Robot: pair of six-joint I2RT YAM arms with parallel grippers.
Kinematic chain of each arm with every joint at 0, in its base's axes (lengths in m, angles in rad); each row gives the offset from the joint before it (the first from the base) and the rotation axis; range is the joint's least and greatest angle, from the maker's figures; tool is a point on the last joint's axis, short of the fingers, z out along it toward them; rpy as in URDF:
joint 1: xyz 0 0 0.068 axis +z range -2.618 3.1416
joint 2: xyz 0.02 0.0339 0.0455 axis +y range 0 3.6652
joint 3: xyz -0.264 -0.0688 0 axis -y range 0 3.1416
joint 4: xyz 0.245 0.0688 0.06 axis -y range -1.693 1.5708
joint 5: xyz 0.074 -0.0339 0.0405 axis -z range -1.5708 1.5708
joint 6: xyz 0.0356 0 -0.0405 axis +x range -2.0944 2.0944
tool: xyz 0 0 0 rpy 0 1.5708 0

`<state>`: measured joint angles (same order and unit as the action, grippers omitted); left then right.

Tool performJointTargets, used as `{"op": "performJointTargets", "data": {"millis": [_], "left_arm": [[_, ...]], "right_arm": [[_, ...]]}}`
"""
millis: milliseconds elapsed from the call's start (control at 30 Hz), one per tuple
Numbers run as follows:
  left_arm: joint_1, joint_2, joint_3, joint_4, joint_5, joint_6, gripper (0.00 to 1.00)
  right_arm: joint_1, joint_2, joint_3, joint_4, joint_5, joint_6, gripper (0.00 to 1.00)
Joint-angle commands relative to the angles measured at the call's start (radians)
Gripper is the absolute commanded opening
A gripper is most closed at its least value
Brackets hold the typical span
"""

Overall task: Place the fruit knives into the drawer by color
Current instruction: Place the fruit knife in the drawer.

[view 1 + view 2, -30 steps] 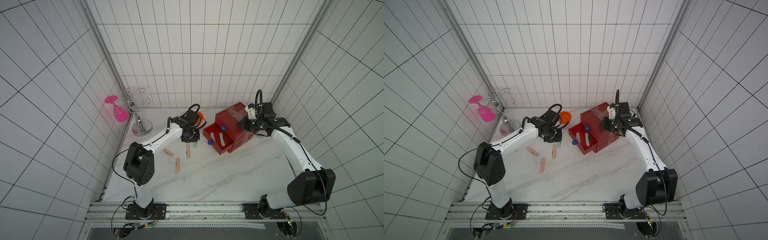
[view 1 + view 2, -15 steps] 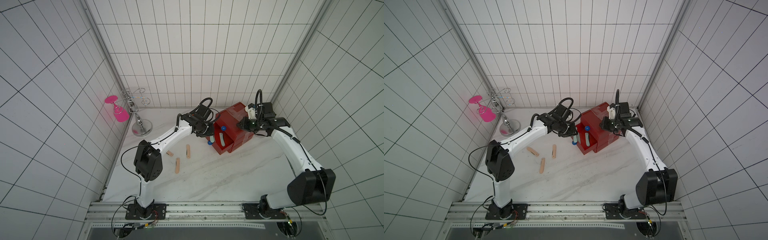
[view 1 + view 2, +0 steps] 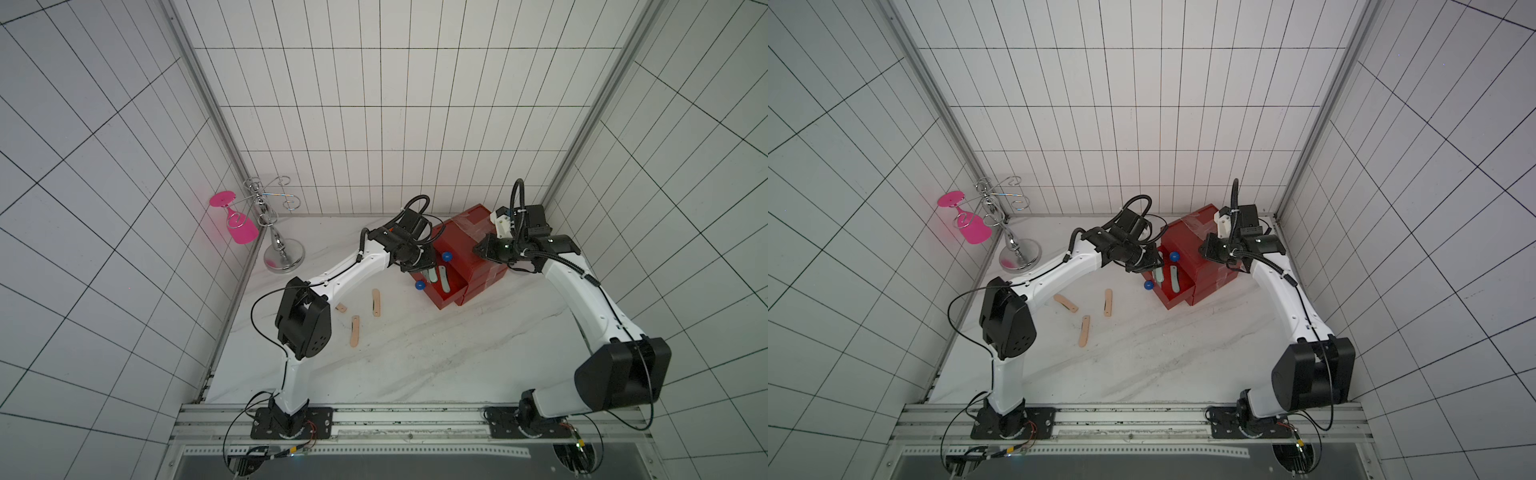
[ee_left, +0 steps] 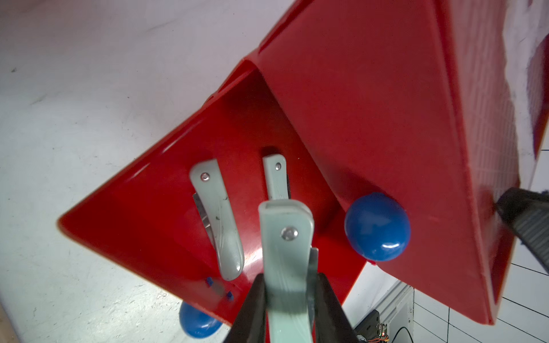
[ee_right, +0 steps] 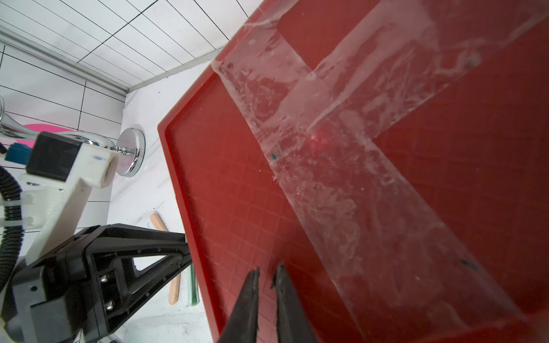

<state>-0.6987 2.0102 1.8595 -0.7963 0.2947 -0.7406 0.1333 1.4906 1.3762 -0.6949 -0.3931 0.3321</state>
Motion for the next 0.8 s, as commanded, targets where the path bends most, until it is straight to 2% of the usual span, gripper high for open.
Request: {"op": "performJointTargets", "data": {"millis": [0, 767], "left_arm": [[-0.003, 0.040, 0.024, 0.031, 0.007, -0.017, 0.26], [-0.006, 0.098, 0.010, 0.034, -0.014, -0.010, 0.28]], "right_arm": [[0.014, 0.105, -0.112, -0.282, 0.063, -0.005, 0.16], [0.014, 0.118, -0.108, -0.280, 0.061, -0.008, 0.16]]}}
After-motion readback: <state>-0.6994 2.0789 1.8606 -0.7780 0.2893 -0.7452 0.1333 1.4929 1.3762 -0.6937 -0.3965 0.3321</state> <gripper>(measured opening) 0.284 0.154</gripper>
